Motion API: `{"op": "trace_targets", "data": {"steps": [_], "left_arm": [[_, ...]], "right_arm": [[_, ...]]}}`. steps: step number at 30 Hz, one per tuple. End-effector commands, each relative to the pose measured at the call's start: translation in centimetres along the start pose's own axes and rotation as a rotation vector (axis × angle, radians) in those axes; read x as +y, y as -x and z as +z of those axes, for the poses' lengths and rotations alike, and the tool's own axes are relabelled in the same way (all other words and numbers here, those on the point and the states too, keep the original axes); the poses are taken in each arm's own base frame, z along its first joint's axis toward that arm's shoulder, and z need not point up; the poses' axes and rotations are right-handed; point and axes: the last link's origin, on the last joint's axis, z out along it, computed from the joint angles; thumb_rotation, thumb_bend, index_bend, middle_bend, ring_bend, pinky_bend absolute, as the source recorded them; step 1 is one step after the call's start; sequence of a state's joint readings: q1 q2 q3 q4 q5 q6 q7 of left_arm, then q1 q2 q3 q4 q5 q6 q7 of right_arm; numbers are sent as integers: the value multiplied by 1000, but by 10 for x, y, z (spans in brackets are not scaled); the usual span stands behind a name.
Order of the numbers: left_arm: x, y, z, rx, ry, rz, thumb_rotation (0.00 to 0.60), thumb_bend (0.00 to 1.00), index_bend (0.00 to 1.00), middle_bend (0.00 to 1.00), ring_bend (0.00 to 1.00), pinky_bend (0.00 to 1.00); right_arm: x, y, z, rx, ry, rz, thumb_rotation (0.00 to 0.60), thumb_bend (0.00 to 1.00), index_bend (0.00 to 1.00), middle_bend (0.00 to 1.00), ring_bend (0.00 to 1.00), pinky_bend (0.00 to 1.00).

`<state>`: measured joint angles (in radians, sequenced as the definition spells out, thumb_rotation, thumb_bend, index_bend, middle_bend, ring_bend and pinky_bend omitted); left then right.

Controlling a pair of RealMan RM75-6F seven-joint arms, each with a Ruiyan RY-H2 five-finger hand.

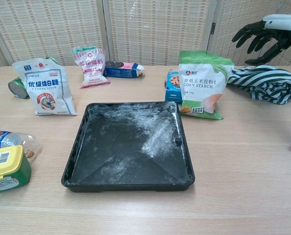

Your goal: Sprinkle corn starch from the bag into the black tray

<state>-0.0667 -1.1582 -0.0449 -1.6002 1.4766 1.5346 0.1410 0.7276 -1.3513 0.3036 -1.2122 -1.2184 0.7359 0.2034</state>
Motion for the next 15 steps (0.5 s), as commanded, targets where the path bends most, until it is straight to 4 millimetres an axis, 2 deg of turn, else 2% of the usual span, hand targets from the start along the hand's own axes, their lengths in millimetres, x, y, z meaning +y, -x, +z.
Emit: {"op": "trace_targets", "data": {"steps": [1,8,15], "left_arm": [[-1,1,-2,-2,-5,-4,600,329,256,194,157,70],[-3,1,-2,-8,-19,3,600,329,258,194,157,70],[3,2,0,-18,3,8,600,329,262,194,157,70]], "right_arm": [[-3,13,15,-5,18,21,600,348,194,249,301,242],[6,31,20,-29,53,116,600,344,194,249,316,253],[5,52,31,-33,68,240,600,344,196,257,336,278]]}}
